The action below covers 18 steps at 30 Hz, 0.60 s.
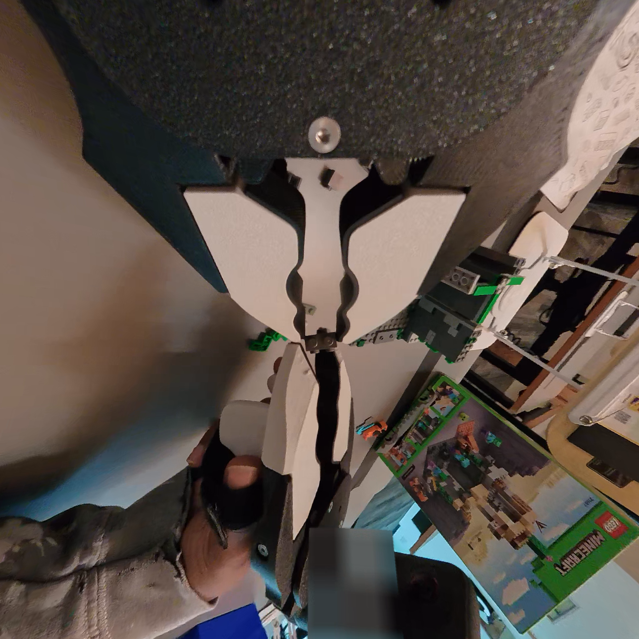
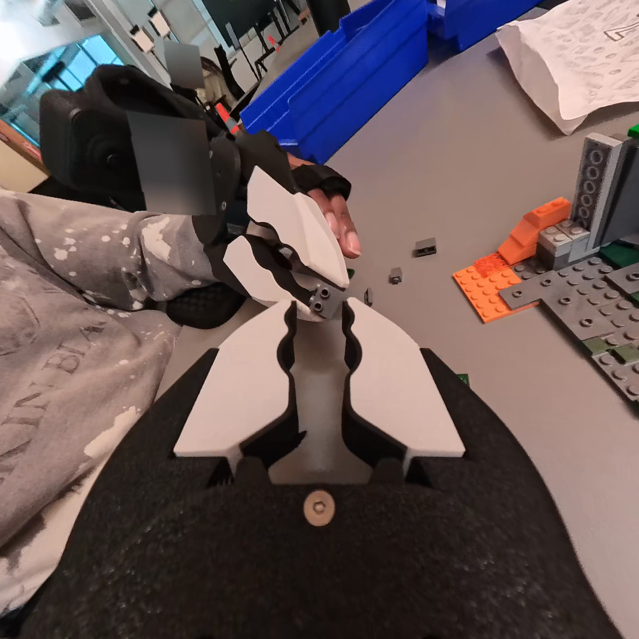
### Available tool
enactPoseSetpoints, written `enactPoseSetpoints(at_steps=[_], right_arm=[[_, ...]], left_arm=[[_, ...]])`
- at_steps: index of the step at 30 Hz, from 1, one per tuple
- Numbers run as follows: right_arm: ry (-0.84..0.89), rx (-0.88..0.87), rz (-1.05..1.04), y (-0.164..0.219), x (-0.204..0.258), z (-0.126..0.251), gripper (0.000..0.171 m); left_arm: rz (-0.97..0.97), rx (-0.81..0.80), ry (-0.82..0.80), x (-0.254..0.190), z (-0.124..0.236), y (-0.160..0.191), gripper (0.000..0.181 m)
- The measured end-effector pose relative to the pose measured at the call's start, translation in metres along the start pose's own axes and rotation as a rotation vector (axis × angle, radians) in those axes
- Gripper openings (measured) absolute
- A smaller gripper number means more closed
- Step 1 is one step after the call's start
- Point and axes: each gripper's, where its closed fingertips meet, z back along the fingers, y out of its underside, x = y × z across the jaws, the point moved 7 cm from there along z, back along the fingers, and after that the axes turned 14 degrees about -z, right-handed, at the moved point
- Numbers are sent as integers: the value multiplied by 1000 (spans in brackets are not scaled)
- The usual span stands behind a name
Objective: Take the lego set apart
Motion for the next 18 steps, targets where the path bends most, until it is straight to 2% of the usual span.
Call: enactPoseSetpoints(at_steps=[5,8,12,18], right_arm=[[21,-7,9,-1,-2,1,16],[49,29,49,3,-3,7,15],[203,91,110,9,-11,19,14],[547,322,135,27,-32,38,14]], left_arm=[[-12,4,-12,1,0,1,17],[49,-1,32,-1,0,2,13],[129,-1,41,4,1,9,15],[311,58,9,18,2,26,26]])
